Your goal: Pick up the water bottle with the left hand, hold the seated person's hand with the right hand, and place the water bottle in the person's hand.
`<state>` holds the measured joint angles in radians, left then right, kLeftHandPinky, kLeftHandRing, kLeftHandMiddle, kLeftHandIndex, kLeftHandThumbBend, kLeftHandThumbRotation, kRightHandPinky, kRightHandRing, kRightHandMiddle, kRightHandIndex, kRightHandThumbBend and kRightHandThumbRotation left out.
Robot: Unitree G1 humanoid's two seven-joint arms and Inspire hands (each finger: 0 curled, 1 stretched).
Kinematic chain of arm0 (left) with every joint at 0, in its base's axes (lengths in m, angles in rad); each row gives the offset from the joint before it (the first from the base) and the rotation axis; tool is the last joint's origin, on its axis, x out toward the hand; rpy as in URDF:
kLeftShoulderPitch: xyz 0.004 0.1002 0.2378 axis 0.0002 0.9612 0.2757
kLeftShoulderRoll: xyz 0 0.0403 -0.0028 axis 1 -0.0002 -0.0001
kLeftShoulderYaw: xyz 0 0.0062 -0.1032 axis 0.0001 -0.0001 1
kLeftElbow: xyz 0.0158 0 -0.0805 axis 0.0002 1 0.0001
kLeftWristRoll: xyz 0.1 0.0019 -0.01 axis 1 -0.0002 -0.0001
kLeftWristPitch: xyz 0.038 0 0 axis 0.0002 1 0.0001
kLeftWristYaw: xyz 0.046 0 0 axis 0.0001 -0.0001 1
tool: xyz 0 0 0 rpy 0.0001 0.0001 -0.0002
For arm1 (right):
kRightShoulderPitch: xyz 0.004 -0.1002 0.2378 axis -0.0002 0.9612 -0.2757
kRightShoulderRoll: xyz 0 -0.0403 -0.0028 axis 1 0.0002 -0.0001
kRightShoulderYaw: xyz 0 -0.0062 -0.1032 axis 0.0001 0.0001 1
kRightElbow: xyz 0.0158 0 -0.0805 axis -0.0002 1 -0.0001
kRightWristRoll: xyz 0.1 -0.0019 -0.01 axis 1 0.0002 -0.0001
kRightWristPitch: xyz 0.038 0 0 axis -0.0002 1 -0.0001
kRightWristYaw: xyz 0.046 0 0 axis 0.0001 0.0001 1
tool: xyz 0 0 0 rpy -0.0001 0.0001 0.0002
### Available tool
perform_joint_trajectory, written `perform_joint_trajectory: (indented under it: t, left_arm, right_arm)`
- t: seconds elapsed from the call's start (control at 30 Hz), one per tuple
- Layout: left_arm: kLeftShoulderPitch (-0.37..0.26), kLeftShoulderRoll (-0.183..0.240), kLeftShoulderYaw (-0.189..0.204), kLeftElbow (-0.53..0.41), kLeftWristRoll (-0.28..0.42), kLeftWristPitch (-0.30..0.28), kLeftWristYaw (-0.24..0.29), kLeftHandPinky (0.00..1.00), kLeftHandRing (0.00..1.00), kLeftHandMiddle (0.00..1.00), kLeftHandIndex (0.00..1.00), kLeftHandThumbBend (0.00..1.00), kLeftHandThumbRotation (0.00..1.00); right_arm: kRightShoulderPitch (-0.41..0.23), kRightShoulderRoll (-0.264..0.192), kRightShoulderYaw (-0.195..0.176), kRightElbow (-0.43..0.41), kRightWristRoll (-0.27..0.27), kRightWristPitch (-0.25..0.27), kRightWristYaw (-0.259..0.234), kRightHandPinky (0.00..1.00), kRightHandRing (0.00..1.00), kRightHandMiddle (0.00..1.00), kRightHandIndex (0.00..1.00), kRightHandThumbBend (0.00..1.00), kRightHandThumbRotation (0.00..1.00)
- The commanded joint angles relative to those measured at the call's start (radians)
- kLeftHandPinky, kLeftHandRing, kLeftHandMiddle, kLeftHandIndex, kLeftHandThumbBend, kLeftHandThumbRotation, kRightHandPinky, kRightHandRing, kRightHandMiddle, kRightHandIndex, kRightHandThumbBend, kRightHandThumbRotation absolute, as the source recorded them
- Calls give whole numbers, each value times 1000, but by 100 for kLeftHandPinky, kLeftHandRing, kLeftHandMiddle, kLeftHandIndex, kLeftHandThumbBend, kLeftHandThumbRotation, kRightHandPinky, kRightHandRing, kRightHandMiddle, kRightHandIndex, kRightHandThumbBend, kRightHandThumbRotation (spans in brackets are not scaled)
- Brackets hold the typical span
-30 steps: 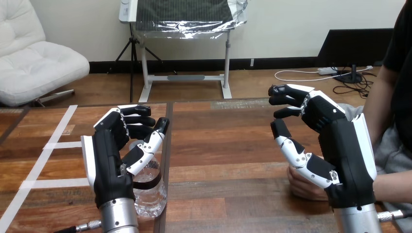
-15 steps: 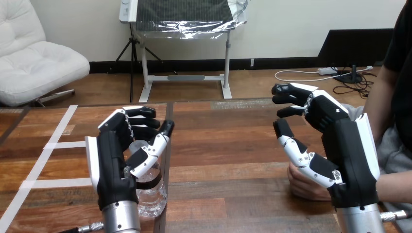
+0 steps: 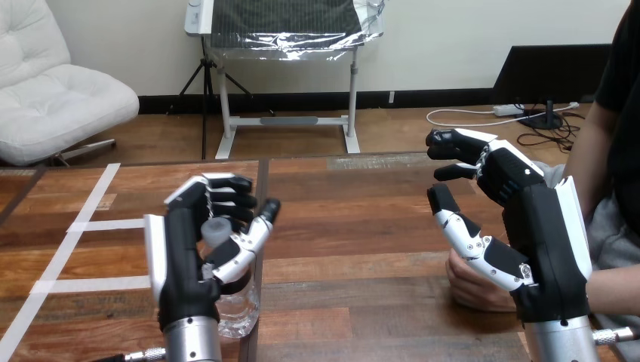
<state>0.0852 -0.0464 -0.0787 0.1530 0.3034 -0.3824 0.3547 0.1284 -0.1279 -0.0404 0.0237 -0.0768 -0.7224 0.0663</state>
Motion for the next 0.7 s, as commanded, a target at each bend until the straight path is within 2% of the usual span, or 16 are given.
perform_joint_trajectory:
  t: [0.0, 0.1, 0.27, 0.43, 0.67]
  left_arm:
    - [-6, 14, -35, -82, 82, 61, -12, 59, 66, 69, 70, 74, 13]
    - [-1, 22, -39, -99, 119, 92, -13, 68, 74, 76, 78, 79, 19]
    - [7, 27, -42, -123, 158, 140, -13, 75, 80, 81, 83, 84, 25]
    - [10, 27, -44, -139, 191, 181, -9, 75, 80, 84, 85, 87, 29]
    - [5, 38, -46, -120, 236, 190, 23, 74, 82, 85, 85, 87, 30]
  right_arm:
    - [-45, -10, -3, -34, 4, -3, 1, 61, 72, 75, 69, 41, 16]
    - [-46, -10, -2, -33, 2, -4, 1, 61, 72, 75, 69, 41, 17]
    - [-47, -11, -1, -31, -8, -10, 0, 60, 71, 75, 69, 41, 18]
    - [-48, -9, -2, -31, -18, -10, -5, 59, 71, 75, 69, 41, 19]
    - [-47, -2, 2, -38, -14, 2, -5, 58, 70, 75, 69, 42, 21]
